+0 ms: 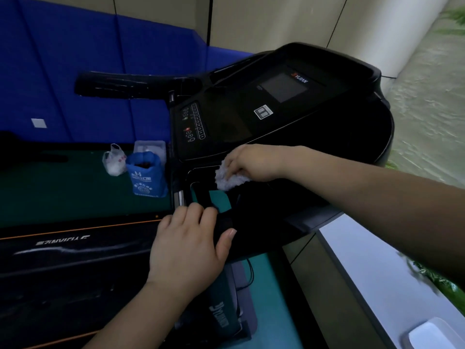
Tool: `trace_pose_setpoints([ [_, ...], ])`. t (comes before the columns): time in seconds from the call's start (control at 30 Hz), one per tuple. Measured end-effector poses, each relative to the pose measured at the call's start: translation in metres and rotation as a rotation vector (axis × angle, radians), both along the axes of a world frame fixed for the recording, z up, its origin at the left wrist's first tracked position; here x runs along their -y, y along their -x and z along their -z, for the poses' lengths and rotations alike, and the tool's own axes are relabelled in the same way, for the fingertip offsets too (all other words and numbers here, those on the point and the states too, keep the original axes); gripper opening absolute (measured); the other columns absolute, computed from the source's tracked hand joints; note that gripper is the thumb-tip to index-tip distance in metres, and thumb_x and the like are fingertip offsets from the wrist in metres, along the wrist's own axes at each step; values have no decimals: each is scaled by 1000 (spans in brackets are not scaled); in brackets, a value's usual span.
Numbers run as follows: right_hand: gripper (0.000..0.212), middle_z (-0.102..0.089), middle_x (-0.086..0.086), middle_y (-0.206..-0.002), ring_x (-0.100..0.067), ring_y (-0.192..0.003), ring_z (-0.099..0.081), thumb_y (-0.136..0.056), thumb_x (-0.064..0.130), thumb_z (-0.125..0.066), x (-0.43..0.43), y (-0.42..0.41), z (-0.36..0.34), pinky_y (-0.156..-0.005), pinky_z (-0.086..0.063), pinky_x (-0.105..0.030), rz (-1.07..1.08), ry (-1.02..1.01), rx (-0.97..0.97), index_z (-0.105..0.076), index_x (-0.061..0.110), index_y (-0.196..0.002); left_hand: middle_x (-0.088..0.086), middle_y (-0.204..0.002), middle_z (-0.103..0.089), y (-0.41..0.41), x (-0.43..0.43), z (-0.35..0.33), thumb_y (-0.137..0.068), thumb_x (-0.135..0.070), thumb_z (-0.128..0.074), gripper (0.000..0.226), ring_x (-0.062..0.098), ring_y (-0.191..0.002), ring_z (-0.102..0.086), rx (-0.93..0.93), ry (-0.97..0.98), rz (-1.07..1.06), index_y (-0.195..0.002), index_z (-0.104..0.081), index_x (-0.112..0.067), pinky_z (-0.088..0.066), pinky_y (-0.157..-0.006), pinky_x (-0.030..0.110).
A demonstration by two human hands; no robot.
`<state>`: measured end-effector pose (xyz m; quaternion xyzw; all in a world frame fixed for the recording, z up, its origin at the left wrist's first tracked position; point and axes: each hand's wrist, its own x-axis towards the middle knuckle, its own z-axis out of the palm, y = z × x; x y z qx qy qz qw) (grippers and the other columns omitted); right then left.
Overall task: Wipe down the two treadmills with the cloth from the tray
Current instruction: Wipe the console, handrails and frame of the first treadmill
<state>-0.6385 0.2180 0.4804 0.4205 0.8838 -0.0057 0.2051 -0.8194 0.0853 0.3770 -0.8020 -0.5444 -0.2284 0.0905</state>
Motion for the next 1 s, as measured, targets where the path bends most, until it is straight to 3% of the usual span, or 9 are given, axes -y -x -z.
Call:
trace_pose_setpoints([
  [0.13, 35, -59, 0, -129, -20, -118, -52, -95, 18, -54, -11, 19, 9, -102, -42, -35, 14, 98, 203, -61, 30, -127, 2, -84, -54, 1, 0, -1, -90, -56, -34, 45, 26, -78, -51, -1, 6, 2, -92, -60, -19, -40, -68, 38],
  [0.3, 27, -62, -1, -85, -20, -74, -58, -100, 16, -43, -13, 36, -12, -52, -49, -30, 128, 510, 272, -60, 32, -114, 1, -83, -53, 2, 0, 0, -90, -56, -34, 45, 24, -78, -51, 14, 12, 7, -92, -59, -19, -40, -68, 37],
  [0.43, 31, -64, 6, -119, -16, -109, -56, -96, 24, -53, -28, 36, 1, -95, -48, -35, -80, 204, 378, -62, 32, -124, 1, -82, -52, 2, -2, 1, -89, -56, -35, 43, 24, -77, -50, 35, 20, 10, -89, -58, -20, -40, -67, 37],
  [0.5, 34, -60, 8, -126, -15, -120, -51, -95, 23, -54, -31, 37, 11, -104, -40, -36, -141, 136, 419, -60, 31, -128, 1, -82, -52, 2, -2, 2, -89, -56, -35, 42, 24, -77, -50, 40, 31, 16, -89, -57, -20, -40, -67, 37],
  [0.57, 36, -60, 10, -108, -13, -102, -55, -96, 14, -51, -24, 44, 16, -91, -46, -28, -33, 296, 452, -59, 28, -128, 1, -82, -51, 2, -2, 3, -89, -56, -35, 43, 24, -77, -50, 41, 35, 17, -90, -58, -20, -39, -67, 36],
  [0.67, 39, -54, 6, -77, -7, -63, -49, -95, 3, -41, -17, 58, 17, -47, -42, -18, 135, 585, 432, -56, 22, -126, 0, -80, -49, 2, -2, 2, -90, -56, -35, 42, 23, -76, -48, 44, 33, 20, -90, -57, -20, -37, -67, 35],
  [0.73, 40, -55, 2, -81, -6, -60, -47, -97, 5, -39, -20, 61, 14, -37, -36, -15, 136, 598, 414, -54, 23, -130, 0, -80, -49, 3, -2, 2, -90, -56, -35, 43, 23, -76, -48, 44, 35, 27, -90, -57, -20, -37, -67, 35],
  [0.87, 39, -53, -4, -133, -16, -107, -53, -101, 20, -45, -13, 56, 13, -77, -38, -16, 77, 325, 483, -48, 27, -139, 1, -81, -50, 2, -2, 1, -90, -56, -36, 43, 24, -76, -50, 50, 39, 28, -89, -57, -19, -40, -67, 36],
  [1.0, 37, -54, -2, -126, -20, -112, -52, -102, 19, -40, 4, 50, 14, -97, -39, -26, 166, 399, 363, -50, 26, -136, 0, -81, -51, 3, 0, -2, -90, -57, -35, 43, 22, -76, -50, 47, 51, 20, -89, -57, -20, -41, -67, 35],
])
